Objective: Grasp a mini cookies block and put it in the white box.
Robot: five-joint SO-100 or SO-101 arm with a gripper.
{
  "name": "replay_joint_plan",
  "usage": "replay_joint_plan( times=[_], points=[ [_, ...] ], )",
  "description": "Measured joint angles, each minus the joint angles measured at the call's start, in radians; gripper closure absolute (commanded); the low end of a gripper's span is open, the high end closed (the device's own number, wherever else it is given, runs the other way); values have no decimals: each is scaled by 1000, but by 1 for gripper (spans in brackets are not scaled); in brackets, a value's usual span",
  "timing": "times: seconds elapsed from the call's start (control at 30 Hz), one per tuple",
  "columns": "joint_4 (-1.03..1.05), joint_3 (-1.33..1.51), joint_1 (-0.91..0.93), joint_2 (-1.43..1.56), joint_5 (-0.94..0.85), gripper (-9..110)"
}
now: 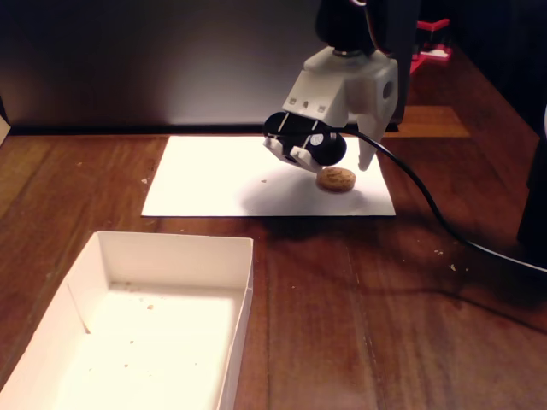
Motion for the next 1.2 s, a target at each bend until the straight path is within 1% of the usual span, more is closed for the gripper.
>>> replay_joint_plan(
  times=[0.6, 1.2],
  points=[
    [-69, 0, 2, -72, 0, 67],
    [-115, 20, 2, -75, 0, 66]
  ],
)
